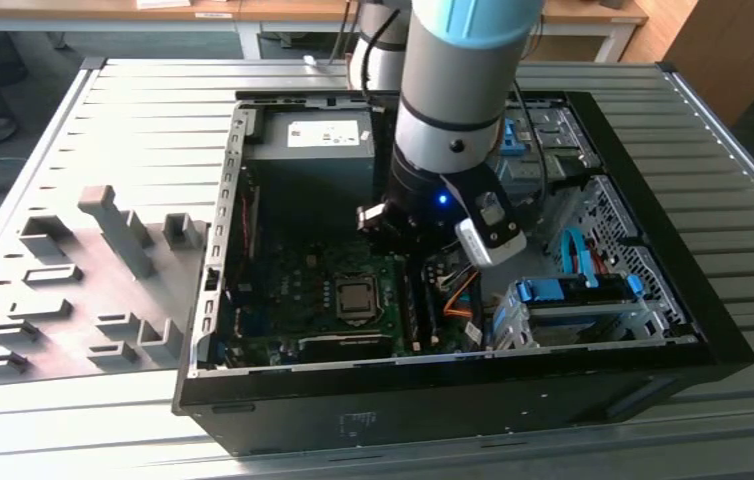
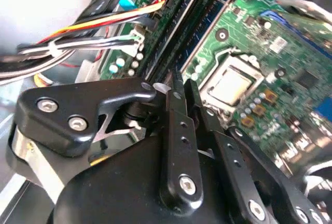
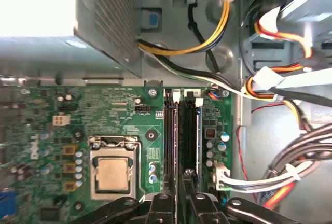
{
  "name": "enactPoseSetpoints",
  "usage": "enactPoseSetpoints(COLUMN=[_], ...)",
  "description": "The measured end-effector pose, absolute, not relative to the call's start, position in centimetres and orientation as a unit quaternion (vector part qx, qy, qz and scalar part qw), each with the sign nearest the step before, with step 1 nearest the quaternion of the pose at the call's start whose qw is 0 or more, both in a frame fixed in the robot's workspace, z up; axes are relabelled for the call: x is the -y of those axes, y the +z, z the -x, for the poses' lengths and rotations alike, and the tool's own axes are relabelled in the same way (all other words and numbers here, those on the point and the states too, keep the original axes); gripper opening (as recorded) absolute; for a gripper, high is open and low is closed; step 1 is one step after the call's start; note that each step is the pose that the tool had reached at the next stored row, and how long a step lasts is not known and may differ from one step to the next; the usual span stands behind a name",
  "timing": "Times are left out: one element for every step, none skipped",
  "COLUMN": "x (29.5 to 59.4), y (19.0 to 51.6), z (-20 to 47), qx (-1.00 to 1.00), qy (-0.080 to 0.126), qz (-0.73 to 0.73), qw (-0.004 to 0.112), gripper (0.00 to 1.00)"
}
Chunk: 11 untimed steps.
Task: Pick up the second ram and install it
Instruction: 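Insert the second ram into the second slot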
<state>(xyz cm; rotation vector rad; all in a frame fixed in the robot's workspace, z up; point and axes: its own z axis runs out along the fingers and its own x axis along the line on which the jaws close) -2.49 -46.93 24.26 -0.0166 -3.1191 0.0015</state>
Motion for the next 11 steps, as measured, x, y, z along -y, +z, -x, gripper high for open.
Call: enactPoseSetpoints(x=[46.9, 46.8, 46.8, 46.8, 46.7, 46.7, 46.7, 46.7, 46.7, 46.7, 46.7], y=[24.7, 25.2, 25.6, 26.1, 26.5, 26.7, 26.7, 26.7, 26.7, 26.8, 26.8], z=[2.5, 2.5, 2.5, 2.5, 2.5, 2.5, 2.5, 2.5, 2.5, 2.5, 2.5], qx=[1.000, 1.000, 1.000, 1.000, 1.000, 1.000, 1.000, 1.000, 1.000, 1.000, 1.000], qy=[0.001, 0.001, 0.001, 0.001, 0.001, 0.001, 0.001, 0.001, 0.001, 0.001, 0.001], qz=[0.005, 0.005, 0.005, 0.005, 0.005, 0.005, 0.005, 0.005, 0.005, 0.005, 0.005], qw=[0.011, 0.011, 0.011, 0.011, 0.011, 0.011, 0.011, 0.011, 0.011, 0.011, 0.011], gripper=[0.20, 0.13, 0.10, 0.10, 0.10, 0.10, 0.10, 0.10, 0.10, 0.10, 0.10])
